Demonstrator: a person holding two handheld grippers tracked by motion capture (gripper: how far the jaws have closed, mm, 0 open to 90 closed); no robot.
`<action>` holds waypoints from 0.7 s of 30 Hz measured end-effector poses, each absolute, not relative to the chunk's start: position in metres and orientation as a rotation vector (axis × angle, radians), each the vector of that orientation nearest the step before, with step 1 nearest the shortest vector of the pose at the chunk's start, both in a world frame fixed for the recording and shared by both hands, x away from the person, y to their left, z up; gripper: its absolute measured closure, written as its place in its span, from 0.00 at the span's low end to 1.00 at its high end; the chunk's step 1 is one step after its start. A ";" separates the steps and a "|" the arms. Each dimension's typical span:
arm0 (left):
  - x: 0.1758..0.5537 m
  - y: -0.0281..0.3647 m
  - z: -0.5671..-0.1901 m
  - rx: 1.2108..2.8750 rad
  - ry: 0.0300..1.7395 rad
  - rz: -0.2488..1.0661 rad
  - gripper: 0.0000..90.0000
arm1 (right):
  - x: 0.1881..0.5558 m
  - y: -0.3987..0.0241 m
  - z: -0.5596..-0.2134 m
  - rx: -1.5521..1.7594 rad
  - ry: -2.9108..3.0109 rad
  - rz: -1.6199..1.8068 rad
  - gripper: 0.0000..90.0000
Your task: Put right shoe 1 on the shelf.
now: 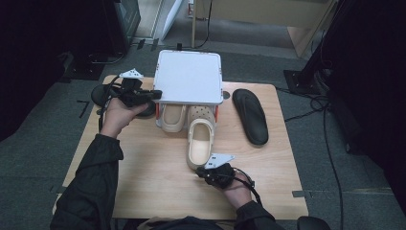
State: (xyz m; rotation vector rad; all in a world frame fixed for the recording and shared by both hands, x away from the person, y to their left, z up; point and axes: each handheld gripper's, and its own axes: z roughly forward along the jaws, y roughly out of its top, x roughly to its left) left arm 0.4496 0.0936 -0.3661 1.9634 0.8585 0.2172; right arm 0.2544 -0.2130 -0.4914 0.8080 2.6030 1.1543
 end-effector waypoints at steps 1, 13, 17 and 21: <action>0.449 0.093 -0.366 1.961 0.860 0.220 0.97 | 0.256 -0.212 -0.495 0.825 2.604 1.138 0.92; 0.449 0.093 -0.366 1.961 0.862 0.222 0.98 | 0.277 -0.206 -0.491 0.828 2.515 1.133 0.96; 0.449 0.093 -0.366 1.960 0.862 0.221 0.98 | 0.288 -0.202 -0.487 0.827 2.485 1.121 0.95; 0.449 0.093 -0.366 1.961 0.862 0.221 0.98 | 0.300 -0.201 -0.481 0.832 2.456 1.119 0.95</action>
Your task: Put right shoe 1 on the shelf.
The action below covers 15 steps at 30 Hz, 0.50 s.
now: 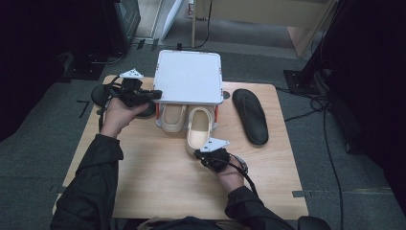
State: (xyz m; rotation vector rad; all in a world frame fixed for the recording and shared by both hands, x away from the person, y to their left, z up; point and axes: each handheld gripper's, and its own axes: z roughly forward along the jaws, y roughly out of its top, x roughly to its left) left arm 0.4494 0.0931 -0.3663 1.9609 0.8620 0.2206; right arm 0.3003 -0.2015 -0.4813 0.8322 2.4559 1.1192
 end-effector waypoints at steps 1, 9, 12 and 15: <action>0.449 0.093 -0.366 1.961 0.861 0.219 0.98 | 0.303 -0.202 -0.480 0.835 2.452 1.119 0.94; 0.450 0.093 -0.366 1.959 0.866 0.211 0.98 | 0.329 -0.205 -0.473 0.868 2.427 1.100 0.94; 0.450 0.094 -0.366 1.959 0.867 0.214 0.98 | 0.338 -0.205 -0.472 0.872 2.428 1.103 0.95; 0.450 0.093 -0.366 1.960 0.866 0.215 0.98 | 0.342 -0.202 -0.471 0.855 2.436 1.102 0.95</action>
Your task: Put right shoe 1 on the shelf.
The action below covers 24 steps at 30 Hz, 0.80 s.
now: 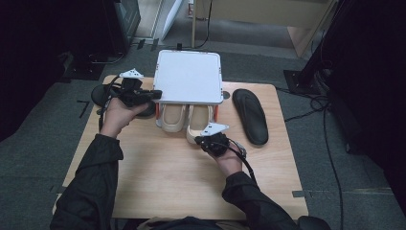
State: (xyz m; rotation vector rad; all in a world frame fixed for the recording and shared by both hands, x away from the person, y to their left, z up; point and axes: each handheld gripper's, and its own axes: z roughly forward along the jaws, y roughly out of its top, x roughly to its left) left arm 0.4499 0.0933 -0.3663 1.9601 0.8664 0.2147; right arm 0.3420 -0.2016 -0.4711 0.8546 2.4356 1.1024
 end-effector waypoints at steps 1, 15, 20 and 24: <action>0.450 0.093 -0.366 1.960 0.867 0.215 0.98 | 0.343 -0.200 -0.471 0.841 2.435 1.090 0.95; 0.450 0.093 -0.366 1.960 0.866 0.214 0.98 | 0.352 -0.185 -0.459 0.919 2.333 1.189 0.68; 0.450 0.093 -0.367 1.956 0.866 0.211 0.98 | 0.360 -0.173 -0.456 0.981 2.282 1.187 0.64; 0.450 0.093 -0.367 1.956 0.866 0.211 0.98 | 0.373 -0.162 -0.467 1.036 2.289 1.130 0.64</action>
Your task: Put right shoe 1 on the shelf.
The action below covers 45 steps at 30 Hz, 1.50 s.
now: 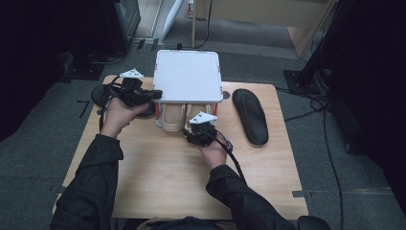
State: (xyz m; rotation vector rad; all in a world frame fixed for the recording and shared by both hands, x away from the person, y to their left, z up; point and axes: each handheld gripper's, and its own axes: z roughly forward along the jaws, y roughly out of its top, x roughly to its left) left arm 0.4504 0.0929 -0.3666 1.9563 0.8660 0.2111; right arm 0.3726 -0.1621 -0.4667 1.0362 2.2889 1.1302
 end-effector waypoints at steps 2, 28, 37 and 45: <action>0.451 0.093 -0.367 1.955 0.865 0.211 0.98 | 0.378 -0.158 -0.471 1.061 2.289 1.111 0.62; 0.451 0.093 -0.367 1.952 0.867 0.210 0.98 | 0.370 -0.182 -0.459 0.994 2.359 1.204 0.71; 0.450 0.093 -0.367 1.953 0.872 0.208 0.98 | 0.346 -0.192 -0.469 0.954 2.445 1.186 0.91; 0.451 0.094 -0.367 1.951 0.871 0.202 0.98 | 0.359 -0.198 -0.485 1.006 2.442 1.155 0.92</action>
